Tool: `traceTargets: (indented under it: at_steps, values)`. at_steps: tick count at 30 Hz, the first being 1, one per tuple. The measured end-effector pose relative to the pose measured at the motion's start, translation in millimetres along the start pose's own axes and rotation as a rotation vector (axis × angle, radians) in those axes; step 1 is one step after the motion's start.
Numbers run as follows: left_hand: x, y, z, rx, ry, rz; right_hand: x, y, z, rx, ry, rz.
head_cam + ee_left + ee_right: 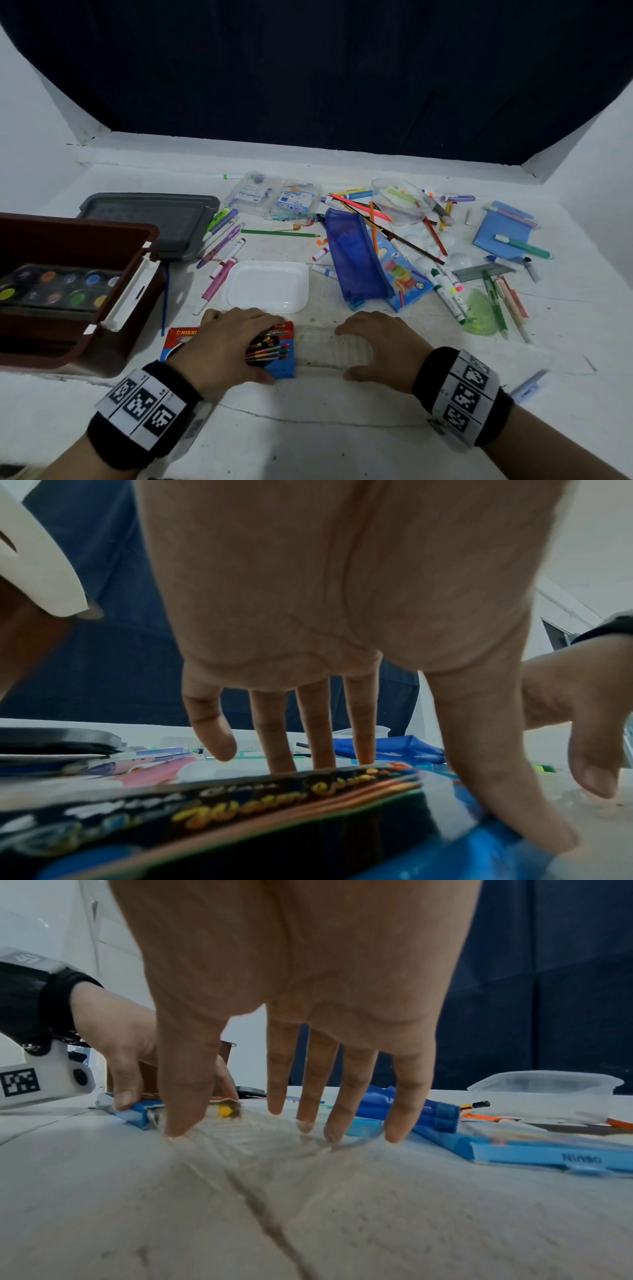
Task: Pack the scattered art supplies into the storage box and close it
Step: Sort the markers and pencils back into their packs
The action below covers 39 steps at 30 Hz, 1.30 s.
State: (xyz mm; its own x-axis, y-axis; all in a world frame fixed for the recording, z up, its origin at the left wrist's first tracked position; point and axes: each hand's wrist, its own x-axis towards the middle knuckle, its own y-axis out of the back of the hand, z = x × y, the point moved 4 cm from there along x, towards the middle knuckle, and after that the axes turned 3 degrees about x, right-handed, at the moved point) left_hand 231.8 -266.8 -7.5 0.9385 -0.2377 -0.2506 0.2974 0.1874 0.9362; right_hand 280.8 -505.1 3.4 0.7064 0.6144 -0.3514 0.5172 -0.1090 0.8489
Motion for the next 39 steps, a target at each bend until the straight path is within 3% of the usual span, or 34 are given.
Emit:
traceTargets:
  at_steps: [7, 9, 11, 15, 18, 22, 26, 31, 39]
  values:
    - [-0.6, -1.7, -1.5, 0.001, 0.000, -0.011, 3.7, 3.0, 5.5, 0.053, -0.012, -0.010]
    - [-0.4, -1.1, -1.1, -0.042, -0.021, 0.003, -2.7, 12.2, 9.6, 0.113, 0.006, 0.114]
    - [2.8, 5.9, 5.0, -0.097, -0.068, 0.086, -14.6, 25.6, 16.9, 0.177, 0.032, 0.327]
    - [18.8, 38.7, 45.7, -0.292, -0.195, 0.424, -48.1, 52.8, 45.1, 0.230, 0.046, 0.752]
    - [41.2, 55.1, 87.0, -0.377, -0.249, 0.541, -73.0, 67.8, 79.7, 0.210, -0.073, 0.848]
    - [82.0, 57.6, 141.5, -0.365, -0.345, 0.489, -103.8, 85.3, 143.6, 0.210, -0.213, 0.920]
    - [133.1, 57.4, 202.4, -0.383, -0.408, 0.351, -125.7, 101.2, 217.2, 0.198, -0.379, 0.895]
    - [205.3, 47.6, 273.6, -0.226, -0.407, 0.256, -129.8, 117.9, 296.5, 0.261, -0.517, 0.787]
    - [303.2, 18.0, 339.4, 0.157, -0.271, 0.088, -84.6, 137.2, 366.3, 0.228, -0.477, 0.562]
